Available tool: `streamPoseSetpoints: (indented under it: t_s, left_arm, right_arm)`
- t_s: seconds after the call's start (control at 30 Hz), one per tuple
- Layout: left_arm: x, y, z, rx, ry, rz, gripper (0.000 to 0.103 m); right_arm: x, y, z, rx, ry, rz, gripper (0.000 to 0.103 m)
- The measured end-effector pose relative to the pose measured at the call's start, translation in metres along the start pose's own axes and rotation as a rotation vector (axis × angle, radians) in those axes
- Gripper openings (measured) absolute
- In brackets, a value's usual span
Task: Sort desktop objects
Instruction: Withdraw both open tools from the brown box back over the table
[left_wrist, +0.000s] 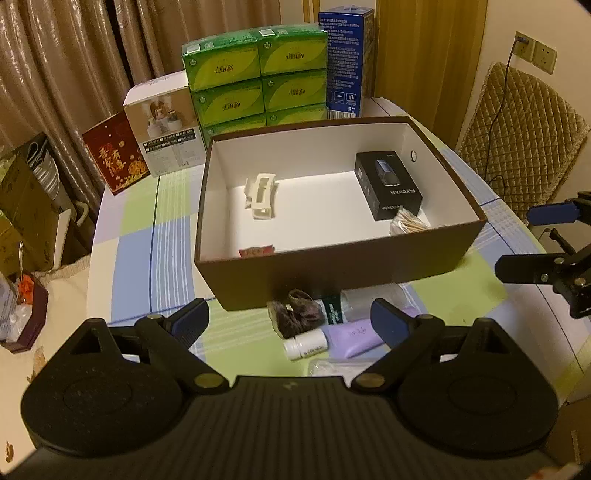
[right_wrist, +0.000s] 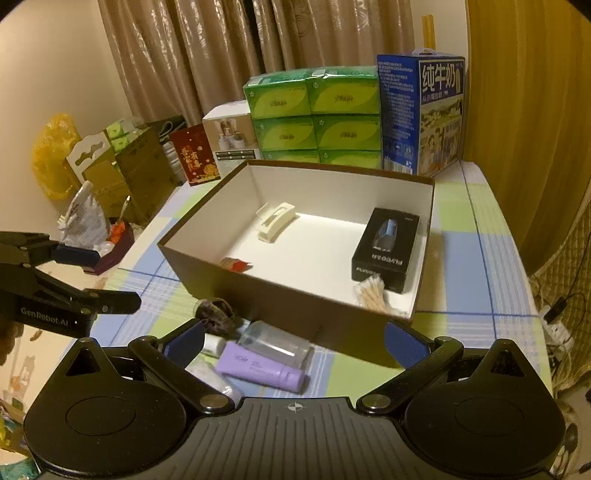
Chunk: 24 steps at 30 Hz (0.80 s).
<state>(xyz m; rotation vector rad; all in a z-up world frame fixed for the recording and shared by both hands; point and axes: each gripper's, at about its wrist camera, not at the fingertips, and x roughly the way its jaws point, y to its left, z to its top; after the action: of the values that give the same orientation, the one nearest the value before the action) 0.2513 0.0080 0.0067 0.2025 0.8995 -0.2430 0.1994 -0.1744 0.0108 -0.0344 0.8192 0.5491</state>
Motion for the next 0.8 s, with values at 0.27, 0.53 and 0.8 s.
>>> streamPoseSetpoints:
  t_s: [0.27, 0.53, 0.8]
  left_arm:
    - [-0.009, -0.004, -0.016, -0.030, 0.005, 0.003, 0.092]
    - [-0.007, -0.007, -0.037, -0.055, 0.024, -0.002, 0.092]
    - [0.001, -0.012, -0.065, -0.080, 0.070, -0.032, 0.092]
  right_arm:
    - [-0.004, 0.003, -0.015, 0.014, 0.007, 0.002, 0.101]
    - [0.000, 0.008, -0.034, 0.011, 0.023, -0.005, 0.101]
    - [0.008, 0.006, -0.055, 0.045, 0.057, -0.005, 0.101]
